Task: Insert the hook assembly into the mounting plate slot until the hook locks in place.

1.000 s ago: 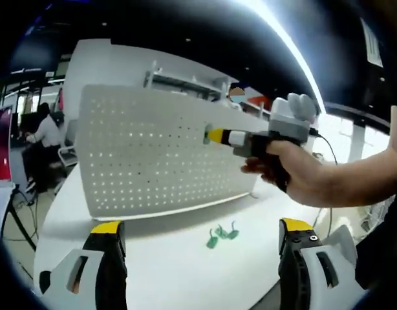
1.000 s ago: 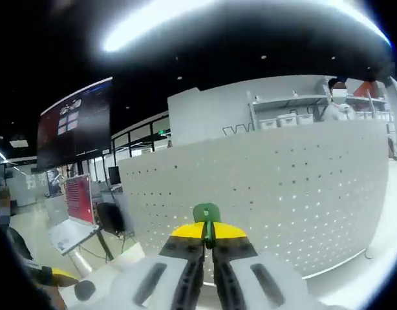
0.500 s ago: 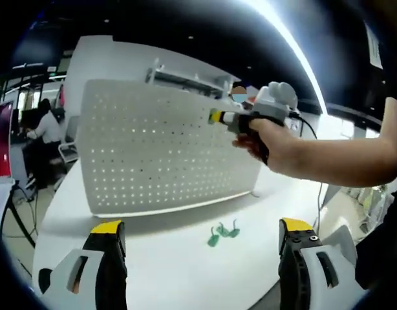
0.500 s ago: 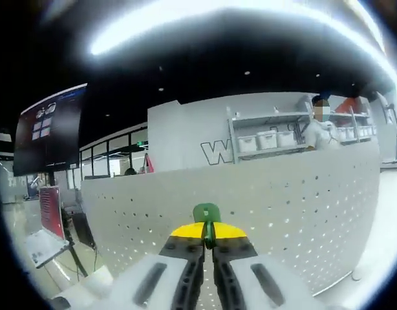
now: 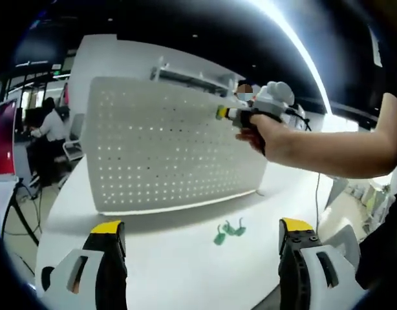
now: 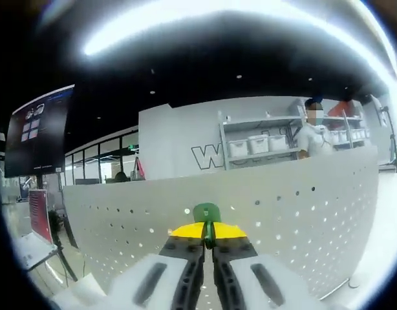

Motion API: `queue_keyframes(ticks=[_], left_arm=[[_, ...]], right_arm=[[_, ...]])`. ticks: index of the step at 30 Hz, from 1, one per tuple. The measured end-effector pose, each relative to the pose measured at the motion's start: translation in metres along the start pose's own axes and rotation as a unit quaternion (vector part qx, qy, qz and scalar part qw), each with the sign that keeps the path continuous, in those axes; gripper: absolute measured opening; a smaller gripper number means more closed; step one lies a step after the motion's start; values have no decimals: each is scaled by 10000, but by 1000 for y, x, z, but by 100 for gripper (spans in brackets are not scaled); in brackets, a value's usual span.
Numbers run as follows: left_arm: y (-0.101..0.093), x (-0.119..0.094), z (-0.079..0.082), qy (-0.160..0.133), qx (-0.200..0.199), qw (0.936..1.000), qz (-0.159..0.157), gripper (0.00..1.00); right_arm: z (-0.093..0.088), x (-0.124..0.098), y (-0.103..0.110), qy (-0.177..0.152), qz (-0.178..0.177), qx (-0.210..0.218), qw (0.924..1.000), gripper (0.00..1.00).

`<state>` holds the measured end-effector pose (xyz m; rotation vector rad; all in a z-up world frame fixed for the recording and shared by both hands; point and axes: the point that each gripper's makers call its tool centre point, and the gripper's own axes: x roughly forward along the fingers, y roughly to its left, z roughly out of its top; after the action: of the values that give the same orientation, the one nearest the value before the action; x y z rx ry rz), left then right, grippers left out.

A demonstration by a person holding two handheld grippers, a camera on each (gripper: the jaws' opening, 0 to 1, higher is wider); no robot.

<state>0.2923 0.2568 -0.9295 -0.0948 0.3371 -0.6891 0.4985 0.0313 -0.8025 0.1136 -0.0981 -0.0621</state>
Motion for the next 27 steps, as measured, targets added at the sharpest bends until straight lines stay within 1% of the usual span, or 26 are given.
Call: queue_keyframes(ticks=[9,14,15,18,23,27], left_arm=[[7,-3,-4,24,-73,9999,130,100],[8,-4,-6,45,-82,9998,167,100],[9,-4,-6,52,-83,9998,181,100],[10,-4,-7,61,-89,9997,201,100],[11,-5,-8,65,-94,9997,230,100],[12,-6,-10,81,-118,9996,261,100]], right_arm=[[2,8,0,-18,-3,-44,10000,0],[2,4,0,-52,-34,-65,10000,0],[1,3,0,-27,-48,-1,10000,0],[1,2,-2,-39,-76,6,10000,0],[-4,4,-5,16,-92,68,9999,0],[-4,4,-3,9,-69,2,10000,0]])
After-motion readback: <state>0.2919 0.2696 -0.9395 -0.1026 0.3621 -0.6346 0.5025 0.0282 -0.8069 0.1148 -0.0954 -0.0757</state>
